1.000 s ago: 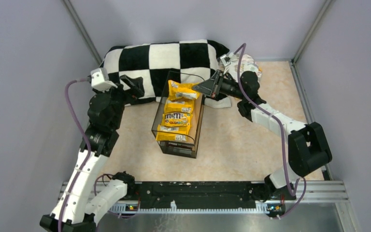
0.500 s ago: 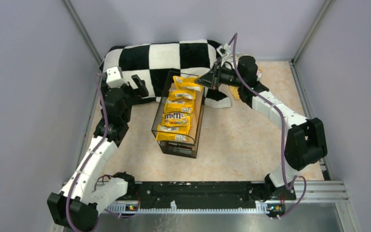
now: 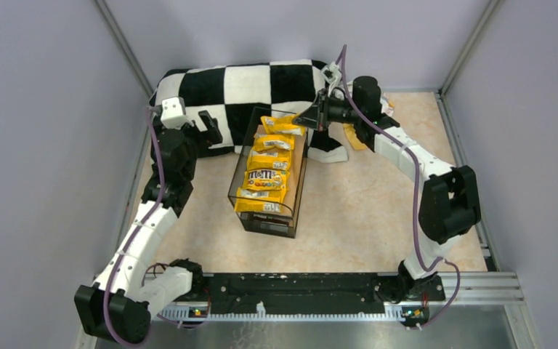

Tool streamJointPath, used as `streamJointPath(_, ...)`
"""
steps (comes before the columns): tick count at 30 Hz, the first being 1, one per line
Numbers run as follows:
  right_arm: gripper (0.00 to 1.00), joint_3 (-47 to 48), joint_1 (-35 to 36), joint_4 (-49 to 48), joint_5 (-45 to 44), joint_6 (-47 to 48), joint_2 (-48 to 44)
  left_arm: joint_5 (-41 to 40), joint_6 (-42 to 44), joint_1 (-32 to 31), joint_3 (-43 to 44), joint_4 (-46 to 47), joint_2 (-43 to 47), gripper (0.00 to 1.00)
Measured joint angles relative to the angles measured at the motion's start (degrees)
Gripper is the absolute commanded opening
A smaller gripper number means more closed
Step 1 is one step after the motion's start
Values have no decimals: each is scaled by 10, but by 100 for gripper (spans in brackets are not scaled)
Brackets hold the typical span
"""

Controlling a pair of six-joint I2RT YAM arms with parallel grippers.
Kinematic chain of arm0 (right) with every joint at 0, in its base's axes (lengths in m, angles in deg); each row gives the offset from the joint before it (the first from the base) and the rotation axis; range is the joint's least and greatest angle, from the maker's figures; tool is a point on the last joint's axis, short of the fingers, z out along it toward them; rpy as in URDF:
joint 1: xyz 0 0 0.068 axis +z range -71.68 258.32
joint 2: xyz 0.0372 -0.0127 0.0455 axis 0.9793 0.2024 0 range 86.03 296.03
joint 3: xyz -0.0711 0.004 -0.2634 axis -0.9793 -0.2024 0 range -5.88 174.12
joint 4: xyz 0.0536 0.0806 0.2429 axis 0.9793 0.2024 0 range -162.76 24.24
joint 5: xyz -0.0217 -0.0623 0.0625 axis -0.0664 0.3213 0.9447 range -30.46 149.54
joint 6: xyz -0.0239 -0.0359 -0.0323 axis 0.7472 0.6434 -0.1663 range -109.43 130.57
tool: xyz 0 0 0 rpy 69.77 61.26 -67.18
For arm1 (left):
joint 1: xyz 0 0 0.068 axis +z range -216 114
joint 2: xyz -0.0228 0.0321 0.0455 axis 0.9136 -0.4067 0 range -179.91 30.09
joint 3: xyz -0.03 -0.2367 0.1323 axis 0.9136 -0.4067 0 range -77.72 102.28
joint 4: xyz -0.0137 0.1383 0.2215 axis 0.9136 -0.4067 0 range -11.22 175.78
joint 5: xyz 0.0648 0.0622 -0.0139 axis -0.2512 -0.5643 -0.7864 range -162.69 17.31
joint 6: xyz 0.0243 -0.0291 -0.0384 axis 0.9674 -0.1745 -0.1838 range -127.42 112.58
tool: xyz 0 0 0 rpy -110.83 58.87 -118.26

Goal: Place and organize the candy bags onto the shelf

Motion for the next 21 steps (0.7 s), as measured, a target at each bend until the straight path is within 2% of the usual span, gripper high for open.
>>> streamJointPath(13,0,7,0,-86,19,-119,77,35,-12,35,-23,4,43,99)
streamJointPath(21,12,28,5,-80,5,-154,93,60,-22,42,-24,4,42,99)
